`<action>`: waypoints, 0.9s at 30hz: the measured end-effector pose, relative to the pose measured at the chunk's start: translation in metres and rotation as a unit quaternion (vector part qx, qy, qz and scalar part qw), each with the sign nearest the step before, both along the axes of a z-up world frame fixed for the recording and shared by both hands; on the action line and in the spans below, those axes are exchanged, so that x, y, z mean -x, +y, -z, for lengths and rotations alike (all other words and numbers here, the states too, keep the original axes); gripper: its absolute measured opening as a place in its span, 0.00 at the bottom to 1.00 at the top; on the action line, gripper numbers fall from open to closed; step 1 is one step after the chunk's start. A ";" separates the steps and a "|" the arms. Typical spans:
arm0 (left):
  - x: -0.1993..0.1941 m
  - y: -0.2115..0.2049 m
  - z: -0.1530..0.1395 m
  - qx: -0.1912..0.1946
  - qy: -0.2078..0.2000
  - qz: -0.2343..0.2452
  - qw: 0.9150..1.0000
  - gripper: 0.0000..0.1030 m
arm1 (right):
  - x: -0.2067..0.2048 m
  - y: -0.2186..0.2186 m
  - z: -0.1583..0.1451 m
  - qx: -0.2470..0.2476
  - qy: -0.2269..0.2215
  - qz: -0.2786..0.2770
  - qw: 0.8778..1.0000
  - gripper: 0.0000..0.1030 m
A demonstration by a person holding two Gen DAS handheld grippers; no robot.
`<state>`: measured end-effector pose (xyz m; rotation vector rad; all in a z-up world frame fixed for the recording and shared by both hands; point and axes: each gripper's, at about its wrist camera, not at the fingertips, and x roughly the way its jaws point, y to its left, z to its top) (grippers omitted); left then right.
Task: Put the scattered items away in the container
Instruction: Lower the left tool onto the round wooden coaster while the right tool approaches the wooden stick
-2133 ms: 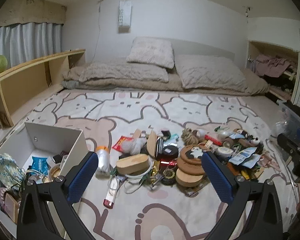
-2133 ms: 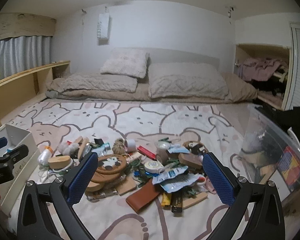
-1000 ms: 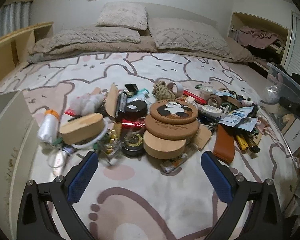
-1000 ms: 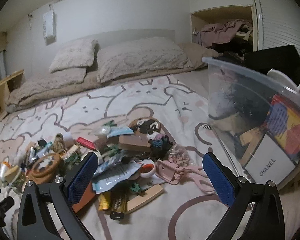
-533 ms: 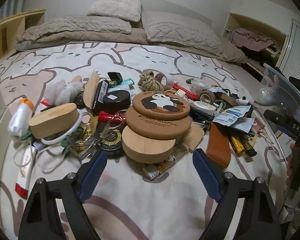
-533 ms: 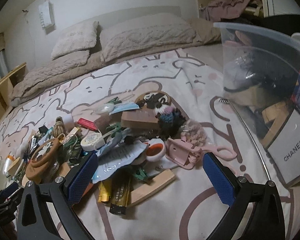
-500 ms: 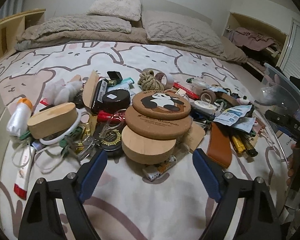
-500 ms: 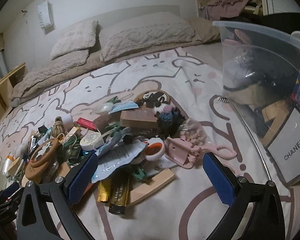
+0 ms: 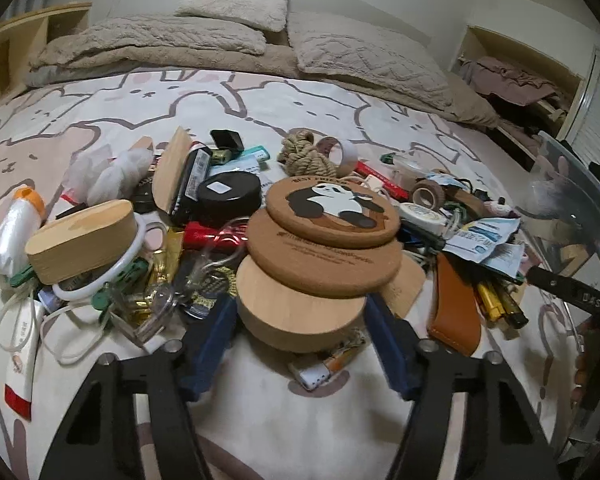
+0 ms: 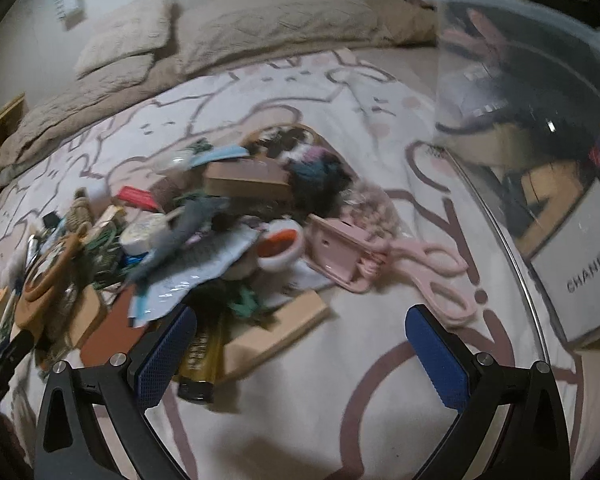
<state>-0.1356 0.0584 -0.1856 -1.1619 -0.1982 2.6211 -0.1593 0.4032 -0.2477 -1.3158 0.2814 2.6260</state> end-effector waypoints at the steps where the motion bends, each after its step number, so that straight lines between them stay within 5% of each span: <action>1: 0.000 0.000 0.000 0.002 0.001 0.000 1.000 0.64 | 0.000 0.004 0.002 0.006 -0.003 0.007 1.000 1.00; 13: -0.015 0.003 -0.013 0.013 0.013 0.005 1.000 0.63 | 0.013 0.009 0.028 -0.002 -0.061 0.007 0.998 1.00; 27: -0.047 -0.004 -0.021 0.037 0.006 0.006 0.999 0.63 | 0.018 -0.001 0.036 -0.036 -0.073 -0.020 0.996 1.00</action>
